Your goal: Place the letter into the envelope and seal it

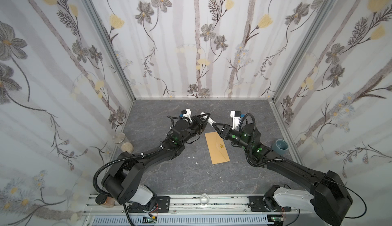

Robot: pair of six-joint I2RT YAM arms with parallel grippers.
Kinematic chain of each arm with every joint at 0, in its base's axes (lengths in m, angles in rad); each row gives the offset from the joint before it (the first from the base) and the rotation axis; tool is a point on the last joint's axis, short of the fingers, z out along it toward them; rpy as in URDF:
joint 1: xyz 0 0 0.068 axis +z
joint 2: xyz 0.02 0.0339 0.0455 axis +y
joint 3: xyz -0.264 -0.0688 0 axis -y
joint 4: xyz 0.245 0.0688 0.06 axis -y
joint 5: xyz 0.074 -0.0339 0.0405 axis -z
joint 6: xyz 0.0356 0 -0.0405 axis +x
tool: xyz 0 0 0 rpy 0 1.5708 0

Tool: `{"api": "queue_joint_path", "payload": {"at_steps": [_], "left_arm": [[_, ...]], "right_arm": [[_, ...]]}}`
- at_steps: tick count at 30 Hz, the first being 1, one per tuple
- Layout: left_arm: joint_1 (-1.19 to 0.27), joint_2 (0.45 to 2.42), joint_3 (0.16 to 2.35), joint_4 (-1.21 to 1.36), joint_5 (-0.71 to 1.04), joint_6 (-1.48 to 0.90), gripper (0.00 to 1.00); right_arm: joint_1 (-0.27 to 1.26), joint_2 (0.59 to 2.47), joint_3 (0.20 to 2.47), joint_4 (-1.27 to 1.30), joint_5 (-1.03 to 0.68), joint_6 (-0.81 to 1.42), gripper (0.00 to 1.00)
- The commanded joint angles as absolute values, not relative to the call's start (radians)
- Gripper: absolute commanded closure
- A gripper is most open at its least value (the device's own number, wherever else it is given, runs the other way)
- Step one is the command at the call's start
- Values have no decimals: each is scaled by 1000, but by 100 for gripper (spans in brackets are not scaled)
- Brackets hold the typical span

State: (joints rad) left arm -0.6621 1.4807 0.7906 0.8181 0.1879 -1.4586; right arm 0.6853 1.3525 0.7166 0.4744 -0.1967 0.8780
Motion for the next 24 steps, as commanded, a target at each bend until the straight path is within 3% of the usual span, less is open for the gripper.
{"api": "queue_joint_path", "payload": {"at_steps": [1,13,24], "left_arm": [[-666,1488,802,841,259,-1459,100],[-668,1503,830,814,349,-1463,100],[-670,1505,839,796,403,-1464,100]], "right_arm": [[691,1336,747,367,-126,775,86],[813,1322,923,-2,197,389,89],[1034,1347,975,-110,580,44,90]]}}
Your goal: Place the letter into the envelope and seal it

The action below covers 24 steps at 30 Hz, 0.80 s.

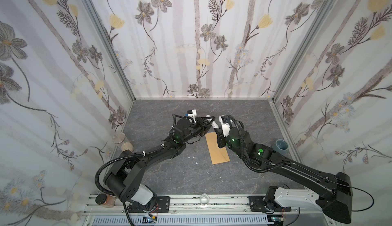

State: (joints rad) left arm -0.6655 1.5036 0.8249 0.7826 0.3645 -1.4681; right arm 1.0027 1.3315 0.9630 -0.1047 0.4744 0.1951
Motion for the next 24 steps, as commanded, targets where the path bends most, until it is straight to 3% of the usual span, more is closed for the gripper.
{"api": "queue_joint_path", "payload": {"at_steps": [1,13,24], "left_arm": [[-670,1504,839,795,403,-1465,100],[-676,1493,841,782,420,-1472,100],[-680,1470,833,779,415,-1484,100]], "right_arm": [[1053,1355,977,-112,616,13,90],[1248,1477,962,3,1012,-351,92],[1336,1655,918,183,1216,-602,96]]}}
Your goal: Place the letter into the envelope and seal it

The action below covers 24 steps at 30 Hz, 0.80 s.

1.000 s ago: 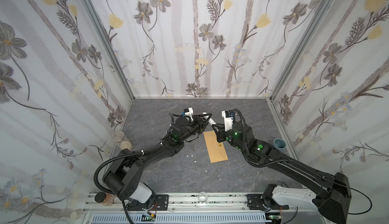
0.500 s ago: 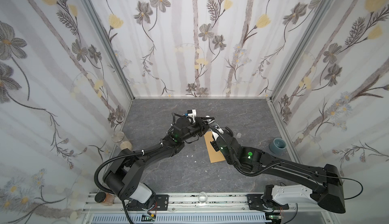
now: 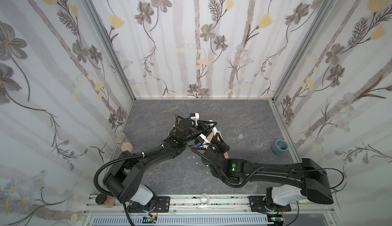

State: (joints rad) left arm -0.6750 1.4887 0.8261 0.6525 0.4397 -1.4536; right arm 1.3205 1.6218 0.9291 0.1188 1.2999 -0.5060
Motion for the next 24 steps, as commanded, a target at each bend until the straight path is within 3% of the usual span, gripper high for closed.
{"api": "queue_joint_path", "payload": {"at_steps": [1,5,11,19,24], "left_arm": [[-680,1468,833,778,414,-1483,100],[-682,1463,830,778,411,-1484,100],[-682,1456,825,779,387,-1481,100],[-664,1462,836,793,289,-1451,100],[-664,1469,820,836,222,-1455,100]], "right_arm": [[1339,1666,916,191,1223,-607,96],[1339,1679,919,212,1228,-600,94],[1339,1622,983,81,1114,-392,66],[1284,1347,974,-66,639,180,53],[1070,1137,824,83,292,502,50]]}}
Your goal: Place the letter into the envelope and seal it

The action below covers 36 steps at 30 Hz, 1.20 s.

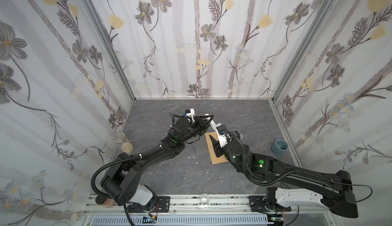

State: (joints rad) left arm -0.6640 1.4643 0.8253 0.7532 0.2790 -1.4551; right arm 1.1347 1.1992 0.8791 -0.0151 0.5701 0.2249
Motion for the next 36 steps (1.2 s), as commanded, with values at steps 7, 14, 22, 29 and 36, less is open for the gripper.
{"api": "queue_joint_path", "payload": {"at_steps": [7,14,22,29,36], "left_arm": [[-675,1492,794,930,170,-1487,100],[-690,1493,773,977,125,-1493,100],[-701,1495,768,1012,76,-1480,100],[-715,1516,776,1035,77,-1490,100],[-723,1519,776,1044,74,-1492,100]], "right_arm": [[794,1055,592,475,-27,831,46],[707,1179,589,645,-141,991,44],[698,1284,589,763,-198,1079,45],[686,1329,594,805,-214,1109,51],[680,1356,604,807,-225,1123,62]]}}
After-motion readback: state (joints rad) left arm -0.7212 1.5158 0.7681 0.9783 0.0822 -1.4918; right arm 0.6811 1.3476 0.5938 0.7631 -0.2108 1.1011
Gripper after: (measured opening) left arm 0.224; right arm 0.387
